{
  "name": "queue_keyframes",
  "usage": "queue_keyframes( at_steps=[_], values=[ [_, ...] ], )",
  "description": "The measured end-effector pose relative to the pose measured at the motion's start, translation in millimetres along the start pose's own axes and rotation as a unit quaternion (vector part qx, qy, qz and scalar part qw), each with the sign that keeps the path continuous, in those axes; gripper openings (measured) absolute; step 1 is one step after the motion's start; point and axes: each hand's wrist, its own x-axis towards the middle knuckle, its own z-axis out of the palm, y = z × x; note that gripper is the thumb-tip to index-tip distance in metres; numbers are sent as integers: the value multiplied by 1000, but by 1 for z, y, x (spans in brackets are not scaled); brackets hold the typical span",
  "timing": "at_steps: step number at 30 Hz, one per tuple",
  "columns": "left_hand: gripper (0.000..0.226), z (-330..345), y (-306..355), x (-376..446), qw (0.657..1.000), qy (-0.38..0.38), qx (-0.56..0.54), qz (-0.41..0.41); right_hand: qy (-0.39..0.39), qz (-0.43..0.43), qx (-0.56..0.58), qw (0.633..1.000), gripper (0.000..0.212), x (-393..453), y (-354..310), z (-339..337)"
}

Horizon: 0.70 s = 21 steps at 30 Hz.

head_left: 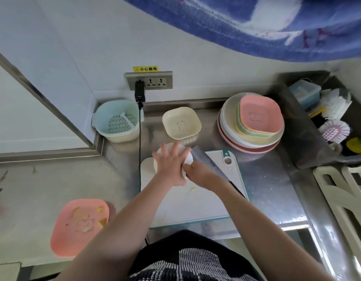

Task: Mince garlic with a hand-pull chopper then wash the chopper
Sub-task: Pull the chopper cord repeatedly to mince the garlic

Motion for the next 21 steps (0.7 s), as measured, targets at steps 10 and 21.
queue_keyframes(
  at_steps=[10,21],
  values=[
    [107,-2,3,2,1000,24,16,-2,115,118,-157,974,44,-10,66,-35],
    [110,-1,7,-1,998,45,42,35,104,78,-199,971,39,2,55,-23]
  ],
)
